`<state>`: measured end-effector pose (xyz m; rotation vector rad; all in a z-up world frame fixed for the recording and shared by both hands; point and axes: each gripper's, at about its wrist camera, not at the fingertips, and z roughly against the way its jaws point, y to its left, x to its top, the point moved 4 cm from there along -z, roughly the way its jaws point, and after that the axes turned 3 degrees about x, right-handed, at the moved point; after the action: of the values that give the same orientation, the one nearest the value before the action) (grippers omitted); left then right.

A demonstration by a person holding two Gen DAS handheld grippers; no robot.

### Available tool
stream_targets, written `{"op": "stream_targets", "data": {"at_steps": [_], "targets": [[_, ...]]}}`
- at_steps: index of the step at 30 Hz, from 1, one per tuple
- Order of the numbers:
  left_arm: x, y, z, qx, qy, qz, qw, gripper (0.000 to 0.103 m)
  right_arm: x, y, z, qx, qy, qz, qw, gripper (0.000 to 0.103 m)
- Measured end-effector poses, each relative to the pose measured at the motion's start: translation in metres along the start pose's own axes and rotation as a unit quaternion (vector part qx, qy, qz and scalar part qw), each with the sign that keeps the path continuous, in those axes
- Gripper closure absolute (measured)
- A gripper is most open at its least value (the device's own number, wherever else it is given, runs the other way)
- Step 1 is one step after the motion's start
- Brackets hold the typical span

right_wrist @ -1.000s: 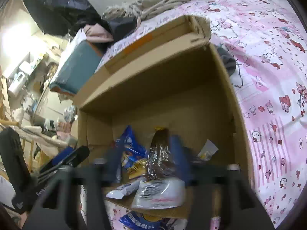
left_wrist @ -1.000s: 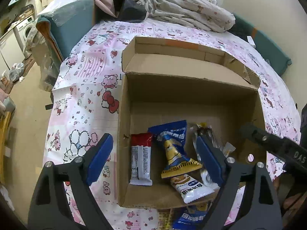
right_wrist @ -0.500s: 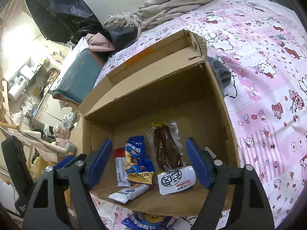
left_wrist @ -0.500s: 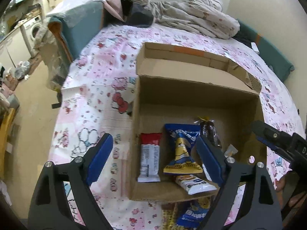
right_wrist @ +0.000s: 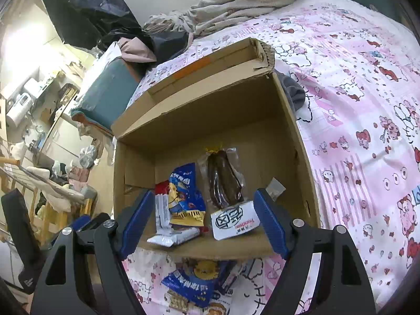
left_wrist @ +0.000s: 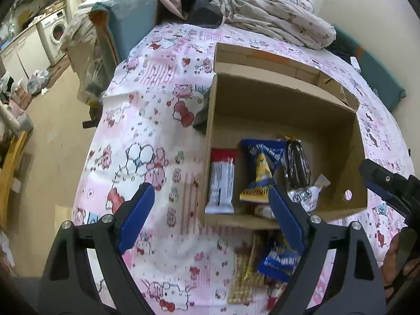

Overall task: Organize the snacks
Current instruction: 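Lower both held snacks into the box and open both grippers, then move both tools down to the snacks beside the box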

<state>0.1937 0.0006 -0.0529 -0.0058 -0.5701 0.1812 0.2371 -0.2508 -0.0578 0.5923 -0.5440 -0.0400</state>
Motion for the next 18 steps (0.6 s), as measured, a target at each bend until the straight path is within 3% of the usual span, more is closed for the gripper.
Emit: {"op": "stream_targets", "data": {"at_steps": [12,18], "targets": [[-0.028,0.014,0.016,-0.004,0.013,0.015,0.9998,0.017,-0.041,0.000,0.025,-0.012,0.007,-0.010,1.000,0.022],[-0.042,0.016,0.022,-0.006,0.016,0.010,0.9998,0.017,-0.061,0.011,0.034,-0.027,0.007,0.025,0.999,0.022]]}}
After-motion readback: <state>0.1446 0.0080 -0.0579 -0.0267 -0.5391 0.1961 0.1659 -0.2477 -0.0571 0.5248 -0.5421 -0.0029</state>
